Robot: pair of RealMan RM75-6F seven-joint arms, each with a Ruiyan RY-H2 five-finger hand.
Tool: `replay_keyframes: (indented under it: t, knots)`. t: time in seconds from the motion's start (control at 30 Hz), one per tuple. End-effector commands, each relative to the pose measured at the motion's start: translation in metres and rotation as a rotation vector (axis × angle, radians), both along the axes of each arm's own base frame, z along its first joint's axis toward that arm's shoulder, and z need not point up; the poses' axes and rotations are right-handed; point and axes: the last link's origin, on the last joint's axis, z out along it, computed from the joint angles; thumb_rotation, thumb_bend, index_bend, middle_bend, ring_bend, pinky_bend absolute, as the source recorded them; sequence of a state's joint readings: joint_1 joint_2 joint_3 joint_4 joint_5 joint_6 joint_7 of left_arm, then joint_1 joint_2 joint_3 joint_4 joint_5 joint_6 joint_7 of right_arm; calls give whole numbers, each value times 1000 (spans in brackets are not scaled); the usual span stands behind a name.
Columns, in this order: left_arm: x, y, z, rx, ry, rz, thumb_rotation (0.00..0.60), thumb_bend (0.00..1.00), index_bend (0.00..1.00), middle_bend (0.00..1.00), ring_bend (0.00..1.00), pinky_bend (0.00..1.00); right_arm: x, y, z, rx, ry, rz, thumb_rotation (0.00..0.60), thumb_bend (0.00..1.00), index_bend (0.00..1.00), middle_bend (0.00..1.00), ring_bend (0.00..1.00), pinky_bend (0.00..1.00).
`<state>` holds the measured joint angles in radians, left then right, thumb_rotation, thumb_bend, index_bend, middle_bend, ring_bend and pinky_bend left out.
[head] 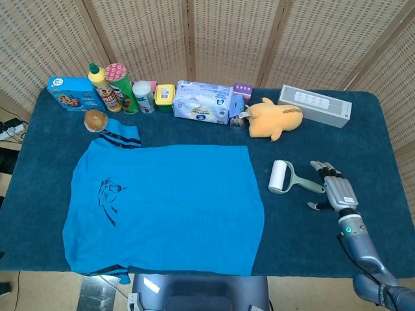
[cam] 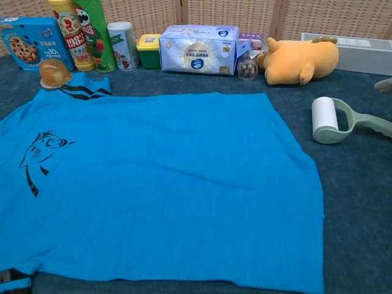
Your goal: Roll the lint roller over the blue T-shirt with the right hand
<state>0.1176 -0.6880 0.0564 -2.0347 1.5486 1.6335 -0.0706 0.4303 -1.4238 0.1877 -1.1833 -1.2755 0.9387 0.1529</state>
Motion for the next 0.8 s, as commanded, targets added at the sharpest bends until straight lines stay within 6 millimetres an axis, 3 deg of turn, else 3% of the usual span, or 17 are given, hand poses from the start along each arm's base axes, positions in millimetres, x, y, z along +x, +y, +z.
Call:
replay_keyframes:
  t: [0.03,0.13,0.33,0.53,0.8]
  knots:
    - [0,3,0,4,2,11,600,81,0,0,0,5,4,-9,-7,-5,-11,7,600,4,122,143,102,167]
    - [-1,5,-1,6,1,21,600,80,0,0,0,5,6,-14,-11,-8,-17,4,600,55,171,184,139,193]
    - [-2,10,-2,5,4,42,600,82,0,0,0,5,7,-25,-24,-2,-11,-14,600,286,251,235,183,219]
    - [-2,12,-3,6,8,50,600,82,0,0,0,5,4,-28,-33,8,-15,-33,600,308,303,293,208,238]
    - [-2,15,-4,6,13,63,600,82,0,0,0,5,0,-34,-37,-11,-20,-44,600,401,392,423,328,396]
